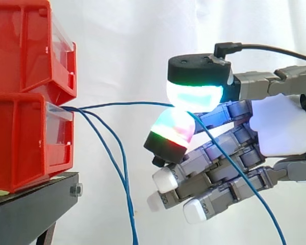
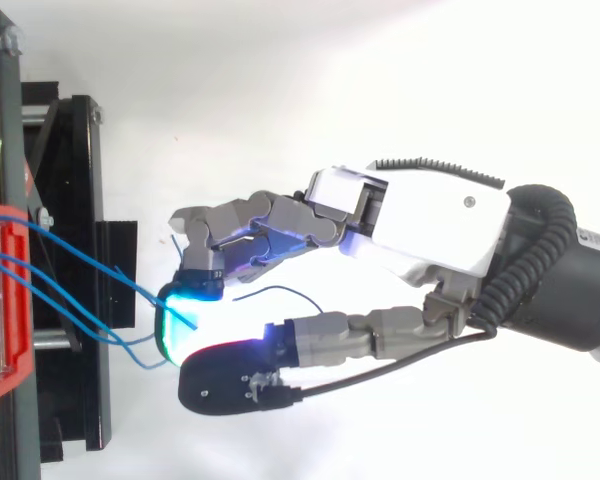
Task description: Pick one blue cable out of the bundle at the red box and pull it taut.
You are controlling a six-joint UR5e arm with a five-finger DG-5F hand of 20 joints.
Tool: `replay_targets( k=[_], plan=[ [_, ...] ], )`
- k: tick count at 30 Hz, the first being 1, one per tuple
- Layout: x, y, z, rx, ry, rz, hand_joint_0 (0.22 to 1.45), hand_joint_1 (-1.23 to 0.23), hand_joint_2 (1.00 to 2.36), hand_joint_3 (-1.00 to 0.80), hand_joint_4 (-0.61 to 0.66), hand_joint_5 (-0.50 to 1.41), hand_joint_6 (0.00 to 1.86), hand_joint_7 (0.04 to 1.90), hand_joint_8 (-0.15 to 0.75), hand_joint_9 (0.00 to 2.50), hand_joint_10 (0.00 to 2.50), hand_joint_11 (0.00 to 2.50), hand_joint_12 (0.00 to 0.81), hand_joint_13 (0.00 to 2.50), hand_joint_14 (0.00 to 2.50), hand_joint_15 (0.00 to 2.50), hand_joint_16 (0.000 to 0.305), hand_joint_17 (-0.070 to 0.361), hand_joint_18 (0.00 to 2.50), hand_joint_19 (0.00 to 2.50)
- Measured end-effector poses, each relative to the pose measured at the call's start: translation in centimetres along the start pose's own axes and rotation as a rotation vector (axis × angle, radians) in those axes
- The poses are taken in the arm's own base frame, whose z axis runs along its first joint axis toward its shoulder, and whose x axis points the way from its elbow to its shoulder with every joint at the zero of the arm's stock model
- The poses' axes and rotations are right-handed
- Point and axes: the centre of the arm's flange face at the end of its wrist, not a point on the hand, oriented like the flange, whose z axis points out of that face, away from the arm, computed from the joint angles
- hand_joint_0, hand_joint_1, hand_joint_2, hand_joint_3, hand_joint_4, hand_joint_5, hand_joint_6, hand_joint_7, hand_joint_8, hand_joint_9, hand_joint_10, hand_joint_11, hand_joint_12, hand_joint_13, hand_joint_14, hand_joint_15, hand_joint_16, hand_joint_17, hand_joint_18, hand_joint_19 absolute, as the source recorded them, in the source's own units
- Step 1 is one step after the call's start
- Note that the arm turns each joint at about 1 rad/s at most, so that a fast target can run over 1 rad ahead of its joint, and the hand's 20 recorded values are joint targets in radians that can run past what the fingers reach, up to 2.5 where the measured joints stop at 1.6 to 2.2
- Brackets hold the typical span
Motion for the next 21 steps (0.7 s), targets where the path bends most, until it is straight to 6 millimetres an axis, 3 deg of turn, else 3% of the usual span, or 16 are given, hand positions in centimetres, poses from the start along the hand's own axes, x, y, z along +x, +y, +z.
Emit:
replay_targets(
  k=[5, 21],
  plan=[
    [-0.14, -0.12, -0.1, 0.012, 0.0, -0.011, 0.64, -0.82, 1.03, 0.07, -0.05, -0.18, 0.85, 1.1, 0.357, 0.88, 0.02, 1.06, 0.401, 0.32, 0.0, 0.15, 0.057, 0.127, 0.56, 0.37],
    [-0.24, -0.24, -0.2, 0.023, 0.0, -0.026, 0.64, -0.81, 1.03, 0.06, -0.05, -0.18, 0.85, 1.08, 0.359, 0.89, 0.02, 1.07, 0.403, 0.33, 0.0, 0.17, 0.057, 0.128, 0.56, 0.38]
  ],
)
